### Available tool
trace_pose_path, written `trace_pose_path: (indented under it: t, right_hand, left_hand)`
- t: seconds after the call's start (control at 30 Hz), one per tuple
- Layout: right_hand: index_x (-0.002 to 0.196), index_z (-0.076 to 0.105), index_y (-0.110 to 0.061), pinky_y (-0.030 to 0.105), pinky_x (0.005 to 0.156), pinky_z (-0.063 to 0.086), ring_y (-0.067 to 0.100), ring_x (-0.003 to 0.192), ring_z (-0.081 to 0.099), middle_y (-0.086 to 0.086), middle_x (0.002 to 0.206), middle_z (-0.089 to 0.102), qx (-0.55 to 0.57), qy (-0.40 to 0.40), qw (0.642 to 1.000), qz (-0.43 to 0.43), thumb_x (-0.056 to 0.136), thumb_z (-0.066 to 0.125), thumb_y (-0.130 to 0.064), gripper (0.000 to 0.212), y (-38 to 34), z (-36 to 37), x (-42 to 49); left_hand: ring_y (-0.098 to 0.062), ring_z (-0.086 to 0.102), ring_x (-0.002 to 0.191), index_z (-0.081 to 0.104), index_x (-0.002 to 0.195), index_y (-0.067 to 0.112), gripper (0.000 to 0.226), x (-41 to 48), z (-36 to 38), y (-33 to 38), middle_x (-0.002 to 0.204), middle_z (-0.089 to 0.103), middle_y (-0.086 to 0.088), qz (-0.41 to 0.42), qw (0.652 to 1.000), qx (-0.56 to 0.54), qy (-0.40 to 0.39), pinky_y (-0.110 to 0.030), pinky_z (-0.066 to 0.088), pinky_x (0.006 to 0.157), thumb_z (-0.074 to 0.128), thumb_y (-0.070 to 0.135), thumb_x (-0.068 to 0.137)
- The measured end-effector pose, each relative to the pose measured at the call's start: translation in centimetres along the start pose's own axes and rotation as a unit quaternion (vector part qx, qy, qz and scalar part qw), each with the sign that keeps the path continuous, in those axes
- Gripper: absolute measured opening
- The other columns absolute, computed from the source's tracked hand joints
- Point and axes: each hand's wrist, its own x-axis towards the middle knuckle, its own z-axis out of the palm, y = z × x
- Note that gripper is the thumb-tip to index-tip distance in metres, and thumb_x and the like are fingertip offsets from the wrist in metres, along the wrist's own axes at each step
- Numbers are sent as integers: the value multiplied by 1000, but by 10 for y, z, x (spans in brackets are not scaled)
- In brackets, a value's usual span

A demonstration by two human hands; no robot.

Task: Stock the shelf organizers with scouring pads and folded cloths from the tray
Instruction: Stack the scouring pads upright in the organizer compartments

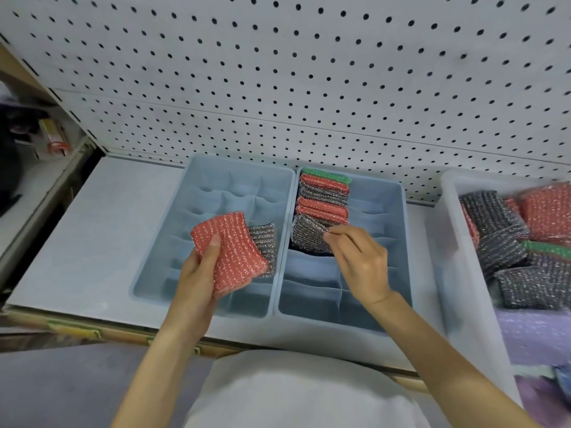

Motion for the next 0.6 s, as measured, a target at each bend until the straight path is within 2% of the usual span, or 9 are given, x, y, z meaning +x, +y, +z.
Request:
trace_pose_path:
  t: [0.1,0.23,0.4,0.47,0.6]
  right_hand:
    - [78,73,-1,32,58,56,22,71,66,10,83,70,5,5,1000,-9,80,73,-1,3,2,2,1]
    - [76,72,-2,29,59,56,20,72,66,9,83,70,8,11,1000,-14,82,72,-3,6,0,2,7]
    - [77,72,-6,30,57,56,18,72,66,5,84,70,4,-33,999,-13,83,71,-5,6,10,5,2]
    - [78,71,-9,32,57,55,18,73,67,4,85,71,0,-63,998,-24,78,75,-2,8,16,9,-5]
    - [79,73,-10,34,71,51,19,85,62,1,88,72,-26,-113,993,-38,82,73,-9,3,19,12,-14]
  left_hand:
    - [-9,71,85,52,130,23,42,1,-1,0,107,70,2,-1,1000,10,0,-24,57,61,48,43,93]
    - [-13,69,94,52,131,22,47,2,0,1,115,69,0,3,1000,19,3,-31,54,75,48,45,91]
    - [-13,69,94,53,128,25,40,2,3,1,110,69,3,6,999,33,-2,-23,56,63,47,44,93]
    - [-15,68,96,53,128,25,41,2,5,1,110,69,3,8,999,41,-3,-25,55,66,48,45,92]
    - [-15,68,97,51,132,23,49,2,6,-1,111,69,3,8,999,53,-5,-29,53,75,49,48,90]
